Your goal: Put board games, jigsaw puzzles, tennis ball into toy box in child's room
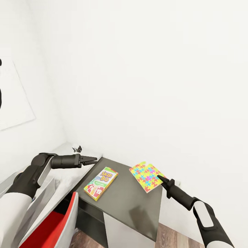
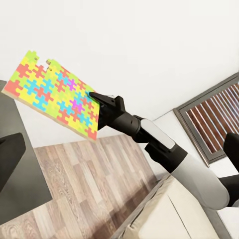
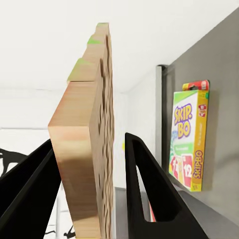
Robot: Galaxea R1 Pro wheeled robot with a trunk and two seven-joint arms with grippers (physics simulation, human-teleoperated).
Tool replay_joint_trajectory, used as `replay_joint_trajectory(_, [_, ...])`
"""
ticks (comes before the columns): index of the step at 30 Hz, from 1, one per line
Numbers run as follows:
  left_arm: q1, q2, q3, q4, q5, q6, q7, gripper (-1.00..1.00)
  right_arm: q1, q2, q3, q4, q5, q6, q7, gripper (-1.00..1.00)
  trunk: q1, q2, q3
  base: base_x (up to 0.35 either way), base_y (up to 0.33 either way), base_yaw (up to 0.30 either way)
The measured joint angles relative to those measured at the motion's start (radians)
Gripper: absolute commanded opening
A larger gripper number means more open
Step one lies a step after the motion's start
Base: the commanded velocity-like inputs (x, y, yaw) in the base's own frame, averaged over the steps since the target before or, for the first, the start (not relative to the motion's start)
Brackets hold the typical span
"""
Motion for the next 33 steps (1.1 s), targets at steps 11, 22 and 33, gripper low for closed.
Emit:
replay_joint_trajectory(11, [0.000,0.000,0.000,0.000,0.000,0.000,0.000,1.00,0.000,0.003,0.001,-0.002,0.002,0.000,0.000,-1.00,0.000,0.000,0.000,0.000,0.000,0.140])
replay_joint_trajectory(22, [0.000,0.000,0.000,0.000,0.000,0.000,0.001,1.00,-0.001,0.003,0.001,-0.002,0.003,-0.001,0.000,-1.00,0.000,0.000,0.000,0.000,0.000,0.286])
replay_joint_trajectory(33, [0.000,0.000,0.000,0.000,0.000,0.000,0.000,1.00,-0.001,0.003,0.002,-0.002,0.003,-0.001,0.000,-1.00,0.000,0.000,0.000,0.000,0.000,0.288])
